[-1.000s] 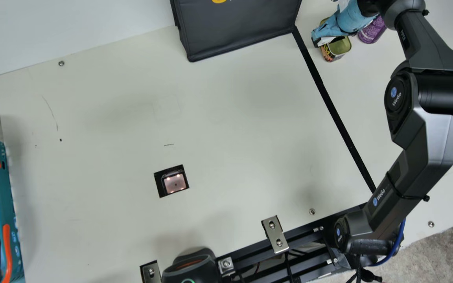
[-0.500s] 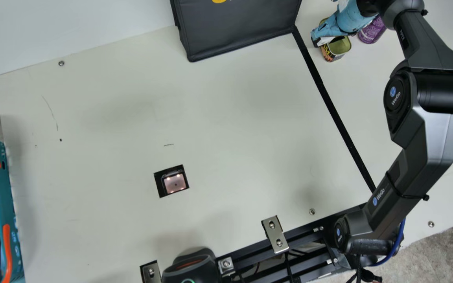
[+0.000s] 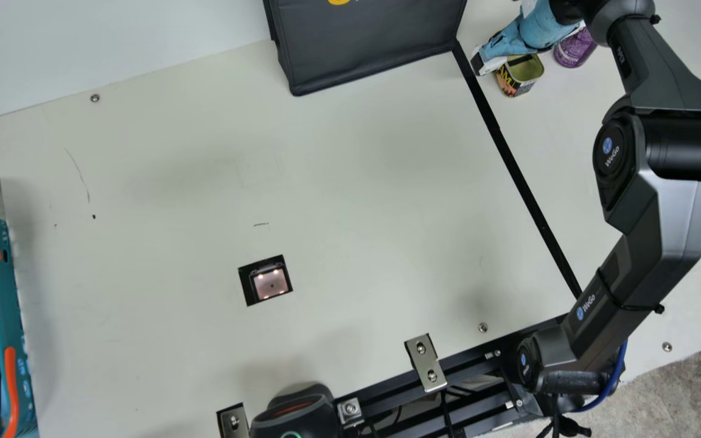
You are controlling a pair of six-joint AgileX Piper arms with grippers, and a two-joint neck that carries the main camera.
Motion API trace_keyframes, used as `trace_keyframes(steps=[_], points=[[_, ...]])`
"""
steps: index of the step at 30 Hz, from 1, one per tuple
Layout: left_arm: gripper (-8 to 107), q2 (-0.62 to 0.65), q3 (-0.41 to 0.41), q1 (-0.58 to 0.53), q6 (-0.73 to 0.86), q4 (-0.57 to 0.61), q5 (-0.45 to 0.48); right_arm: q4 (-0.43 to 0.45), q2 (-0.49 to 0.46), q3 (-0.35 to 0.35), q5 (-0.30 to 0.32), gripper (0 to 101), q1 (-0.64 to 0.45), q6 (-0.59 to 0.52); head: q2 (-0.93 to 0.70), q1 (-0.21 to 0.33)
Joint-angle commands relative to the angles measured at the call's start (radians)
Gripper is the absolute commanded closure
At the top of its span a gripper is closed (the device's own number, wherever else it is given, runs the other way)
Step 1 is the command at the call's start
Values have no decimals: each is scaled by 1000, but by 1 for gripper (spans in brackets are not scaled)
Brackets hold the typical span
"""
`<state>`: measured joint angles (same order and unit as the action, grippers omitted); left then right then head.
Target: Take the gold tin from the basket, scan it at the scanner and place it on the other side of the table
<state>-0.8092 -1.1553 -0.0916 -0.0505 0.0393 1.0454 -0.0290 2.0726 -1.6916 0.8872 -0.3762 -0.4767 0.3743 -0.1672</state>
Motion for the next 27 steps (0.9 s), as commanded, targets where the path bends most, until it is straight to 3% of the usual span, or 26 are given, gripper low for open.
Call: trace_keyframes(steps=[1, 12, 20, 27], points=[[9, 0, 0, 0, 0, 0, 0, 10, -15, 5, -5, 6, 4, 2, 2, 29], [9, 0, 0, 0, 0, 0, 0, 40, -177, 62, -43, 6, 39, 4, 2, 29], [9, 0, 0, 0, 0, 0, 0, 56, -370, 156, -57, 6, 73, 22, 2, 29], [9, 0, 0, 0, 0, 0, 0, 56, -570, 252, -31, 6, 103, 80, 2, 29]])
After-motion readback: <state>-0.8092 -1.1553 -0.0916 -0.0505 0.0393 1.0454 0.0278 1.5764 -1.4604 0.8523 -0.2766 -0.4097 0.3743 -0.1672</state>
